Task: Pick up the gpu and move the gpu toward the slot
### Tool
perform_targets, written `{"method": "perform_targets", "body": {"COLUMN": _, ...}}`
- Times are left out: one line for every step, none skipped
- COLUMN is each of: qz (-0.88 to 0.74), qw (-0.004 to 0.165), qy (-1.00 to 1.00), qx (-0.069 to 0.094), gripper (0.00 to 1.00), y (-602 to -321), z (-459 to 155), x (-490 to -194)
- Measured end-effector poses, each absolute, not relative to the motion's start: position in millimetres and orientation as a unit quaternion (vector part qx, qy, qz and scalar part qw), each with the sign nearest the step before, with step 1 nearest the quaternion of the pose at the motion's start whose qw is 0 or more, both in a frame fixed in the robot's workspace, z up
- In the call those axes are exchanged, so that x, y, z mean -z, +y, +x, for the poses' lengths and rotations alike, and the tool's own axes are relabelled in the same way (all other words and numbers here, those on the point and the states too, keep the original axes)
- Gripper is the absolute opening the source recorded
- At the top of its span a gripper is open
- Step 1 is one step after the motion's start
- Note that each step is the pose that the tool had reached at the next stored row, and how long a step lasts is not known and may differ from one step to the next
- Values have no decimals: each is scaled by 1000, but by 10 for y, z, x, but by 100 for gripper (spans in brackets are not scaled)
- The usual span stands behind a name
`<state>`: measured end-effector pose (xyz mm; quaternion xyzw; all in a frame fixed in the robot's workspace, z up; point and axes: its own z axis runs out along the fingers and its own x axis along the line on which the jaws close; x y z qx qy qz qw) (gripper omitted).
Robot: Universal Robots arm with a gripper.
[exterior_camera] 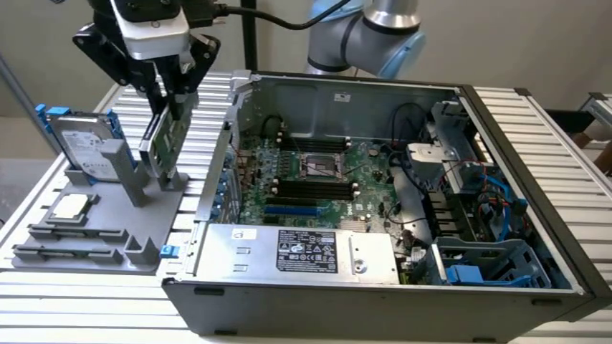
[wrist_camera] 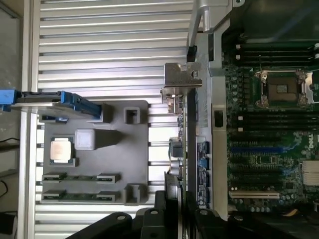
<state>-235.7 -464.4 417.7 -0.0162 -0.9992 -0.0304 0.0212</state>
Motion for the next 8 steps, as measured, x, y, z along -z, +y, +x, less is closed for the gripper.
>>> {"method": "perform_targets", "body": {"qz": -16, "qw": 22, "qy": -999, "qx": 31, "gripper": 26, "y": -4644, "z": -2312, "x": -4202}}
{"method": "perform_targets", "body": {"qz": -16, "qw": 22, "qy": -999, "qx": 32, "gripper": 26, "y": -4644, "z": -2269, "x": -4221}}
{"method": "perform_targets", "body": {"qz": -16, "qw": 22, "qy": -999, "qx": 33, "gripper": 26, "y": -4644, "z": -2221, "x": -4239}}
{"method": "perform_targets", "body": {"qz": -16, "qw": 22, "qy": -999, "qx": 33, "gripper": 26, "y": -4644, "z": -2179, "x": -4253}}
{"method": "perform_targets", "body": {"qz": -16, "qw": 22, "qy": -999, "qx": 34, "gripper": 26, "y": -4645, "z": -2131, "x": -4266}}
{"method": "perform_targets", "body": {"qz": -16, "qw": 22, "qy": -999, "qx": 35, "gripper": 26, "y": -4644, "z": -2086, "x": -4276}}
{"method": "perform_targets", "body": {"qz": -16, "qw": 22, "qy": -999, "qx": 35, "gripper": 26, "y": -4644, "z": -2040, "x": -4284}}
{"method": "perform_targets", "body": {"qz": -16, "qw": 22, "qy": -999, "qx": 36, "gripper": 26, "y": -4645, "z": -1995, "x": -4288}}
